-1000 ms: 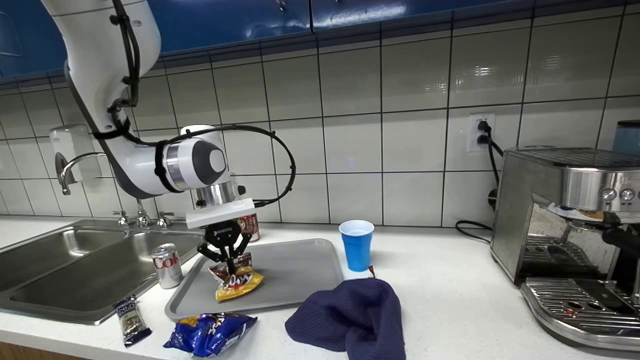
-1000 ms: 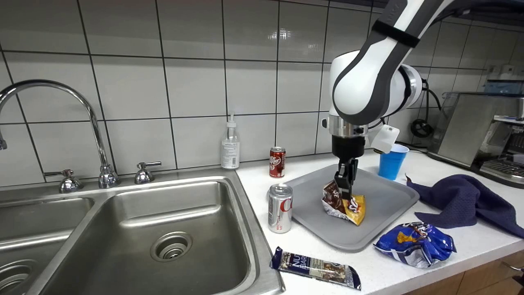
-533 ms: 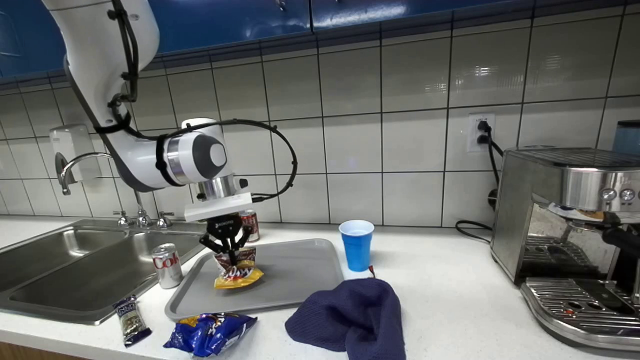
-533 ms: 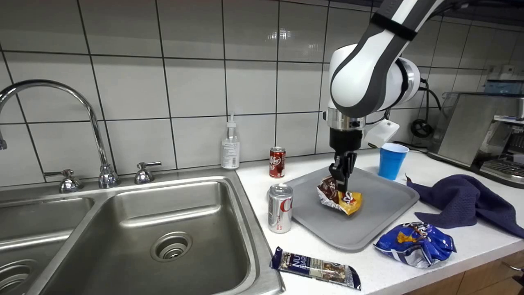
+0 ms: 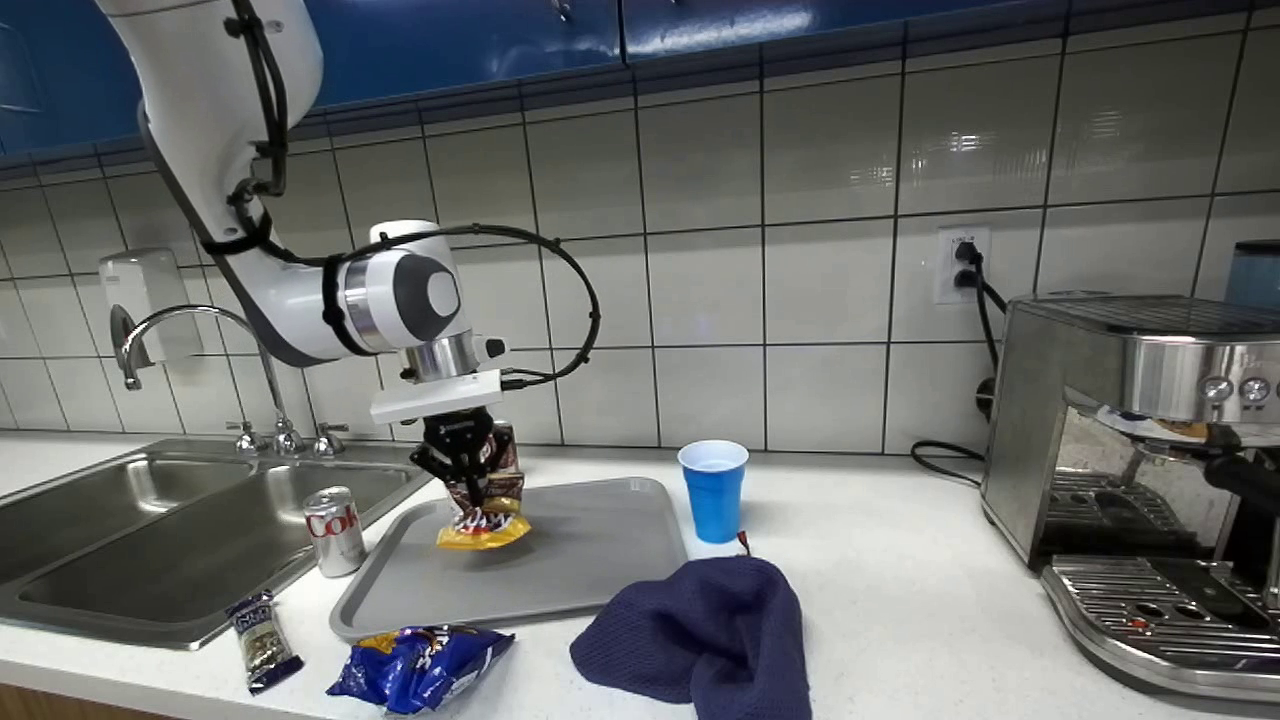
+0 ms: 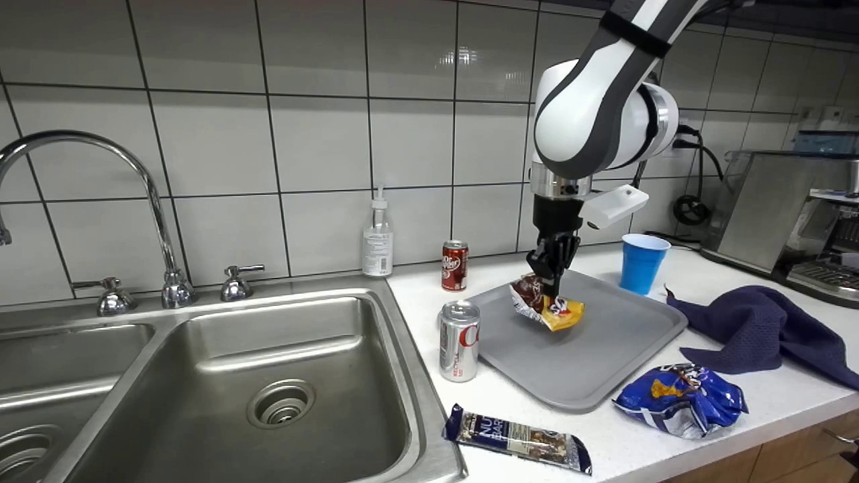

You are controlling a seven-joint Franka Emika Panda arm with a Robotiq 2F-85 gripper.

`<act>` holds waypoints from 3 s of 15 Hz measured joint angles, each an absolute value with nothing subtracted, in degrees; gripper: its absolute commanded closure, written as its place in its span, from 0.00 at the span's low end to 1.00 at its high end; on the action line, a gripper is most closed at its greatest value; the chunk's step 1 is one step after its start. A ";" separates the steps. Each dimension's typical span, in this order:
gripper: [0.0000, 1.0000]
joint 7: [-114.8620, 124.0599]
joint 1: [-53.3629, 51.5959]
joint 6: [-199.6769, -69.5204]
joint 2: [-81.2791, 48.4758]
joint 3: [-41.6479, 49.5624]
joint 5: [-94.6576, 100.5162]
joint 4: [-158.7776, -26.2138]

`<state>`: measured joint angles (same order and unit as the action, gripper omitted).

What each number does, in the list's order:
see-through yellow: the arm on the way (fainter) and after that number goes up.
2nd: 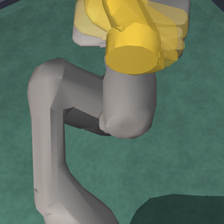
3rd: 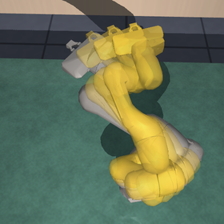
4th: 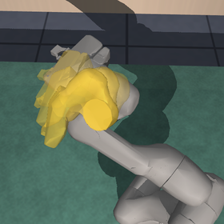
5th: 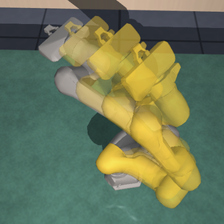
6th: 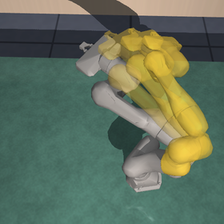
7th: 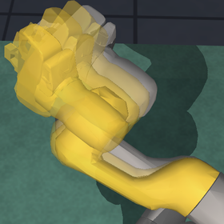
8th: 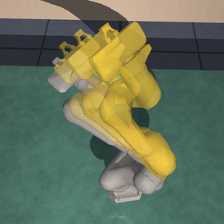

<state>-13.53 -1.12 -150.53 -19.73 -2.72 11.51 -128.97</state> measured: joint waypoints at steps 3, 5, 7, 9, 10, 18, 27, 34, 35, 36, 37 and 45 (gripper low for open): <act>1.00 -11.39 -1.34 -150.53 -20.22 -2.23 11.51 -127.10; 1.00 -9.97 -1.51 -150.53 -20.95 -1.89 11.51 -125.51; 1.00 -8.58 -1.69 -150.53 -21.99 -1.56 11.51 -123.82; 1.00 -6.97 -1.75 -150.53 -23.19 -1.38 11.51 -121.97; 1.00 -6.19 -1.83 -150.53 -23.78 -1.24 11.51 -121.05; 1.00 -1.17 -3.05 -150.45 -28.74 0.25 11.51 -113.18; 1.00 4.43 -5.17 -150.23 -36.64 2.61 11.51 -102.67; 1.00 8.45 -6.97 -148.87 -41.83 3.96 11.48 -94.89; 1.00 8.86 -7.15 -148.57 -42.35 4.10 11.47 -93.87; 1.00 9.17 -7.37 -148.27 -42.76 4.31 11.46 -93.03; 0.74 9.51 -7.56 -147.94 -43.17 4.50 11.45 -92.19; 0.23 11.19 -8.14 -146.38 -45.40 5.39 11.45 -88.49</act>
